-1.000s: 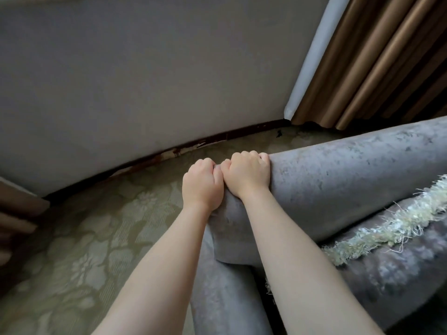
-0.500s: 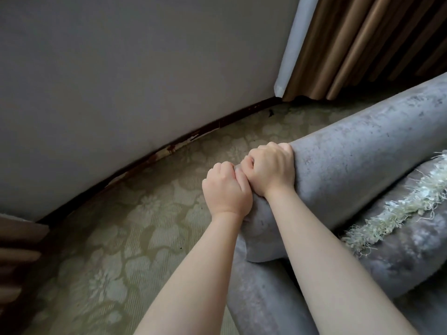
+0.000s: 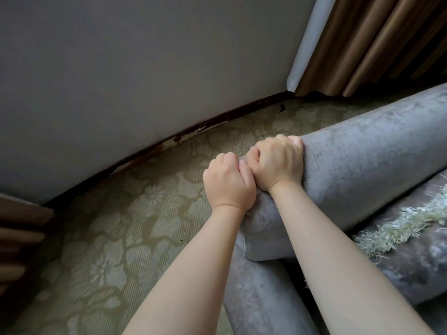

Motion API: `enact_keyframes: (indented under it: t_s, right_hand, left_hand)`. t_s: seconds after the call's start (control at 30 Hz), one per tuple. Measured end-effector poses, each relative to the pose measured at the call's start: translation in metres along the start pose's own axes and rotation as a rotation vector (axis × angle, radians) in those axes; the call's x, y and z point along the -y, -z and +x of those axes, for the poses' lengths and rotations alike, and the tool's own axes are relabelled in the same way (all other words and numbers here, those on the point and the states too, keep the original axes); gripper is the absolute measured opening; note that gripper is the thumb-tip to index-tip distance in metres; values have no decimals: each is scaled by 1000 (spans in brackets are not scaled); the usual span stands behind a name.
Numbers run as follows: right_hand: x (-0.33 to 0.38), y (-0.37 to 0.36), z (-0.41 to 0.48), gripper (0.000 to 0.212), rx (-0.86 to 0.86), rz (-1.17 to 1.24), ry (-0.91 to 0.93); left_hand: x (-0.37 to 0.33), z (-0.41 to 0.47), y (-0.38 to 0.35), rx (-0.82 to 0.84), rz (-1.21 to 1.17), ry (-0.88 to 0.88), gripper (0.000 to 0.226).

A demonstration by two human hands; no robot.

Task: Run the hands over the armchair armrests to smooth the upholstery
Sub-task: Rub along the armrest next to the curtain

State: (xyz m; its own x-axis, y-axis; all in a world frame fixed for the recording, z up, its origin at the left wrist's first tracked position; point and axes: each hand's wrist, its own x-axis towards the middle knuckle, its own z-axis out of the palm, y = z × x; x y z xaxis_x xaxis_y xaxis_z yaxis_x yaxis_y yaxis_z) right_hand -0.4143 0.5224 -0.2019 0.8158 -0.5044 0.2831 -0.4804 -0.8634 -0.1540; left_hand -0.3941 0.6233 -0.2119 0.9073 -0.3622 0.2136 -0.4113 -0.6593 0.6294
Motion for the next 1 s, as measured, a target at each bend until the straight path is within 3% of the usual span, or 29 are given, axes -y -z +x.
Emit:
enact_keyframes:
  t_s: [0.17,0.33,0.57,0.83,1.0]
  right_hand:
    - [-3,1,-10,42,-12,9,32]
    - [-6,28,-29,47,177,-17,152]
    - [21,41,-86,44,225,33,216]
    - [25,27,-79,36,94,51,99]
    - [27,26,-74,53,40,56,64]
  left_hand:
    - [-5,-12,2,-40,-5,48,41]
    - [-25,-37,18,68,42,134,29]
    - [-2,-92,46,-11,72,166,34]
    - [12,-80,35,-60,27,94,47]
    - [13,-76,36,-43,16,54,51]
